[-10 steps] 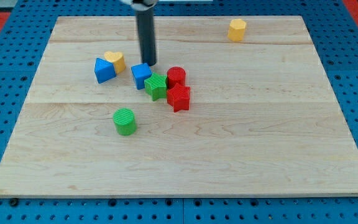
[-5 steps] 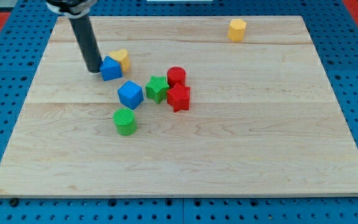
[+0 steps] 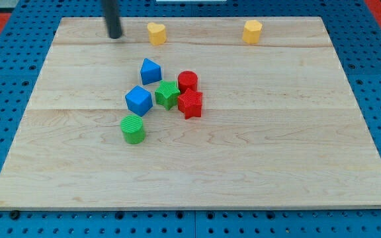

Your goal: Move the yellow heart to the bottom of yellow hexagon

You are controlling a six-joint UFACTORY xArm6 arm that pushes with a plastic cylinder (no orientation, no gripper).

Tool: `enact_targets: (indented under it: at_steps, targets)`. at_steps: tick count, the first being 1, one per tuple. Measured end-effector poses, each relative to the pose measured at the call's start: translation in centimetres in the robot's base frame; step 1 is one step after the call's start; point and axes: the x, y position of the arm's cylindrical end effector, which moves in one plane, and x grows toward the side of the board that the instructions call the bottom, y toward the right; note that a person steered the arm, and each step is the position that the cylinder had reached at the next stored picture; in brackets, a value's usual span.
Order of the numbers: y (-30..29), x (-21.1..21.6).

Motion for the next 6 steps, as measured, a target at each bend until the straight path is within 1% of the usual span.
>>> enact_targets:
  at_steps: [1, 2, 3, 4, 5, 6]
  targets:
    - [6.6, -0.3]
    - [14.6, -3.4]
    - [18.7, -3.6]
    - [12.1, -4.2]
    - [11.0, -4.2]
    - [11.7, -1.6]
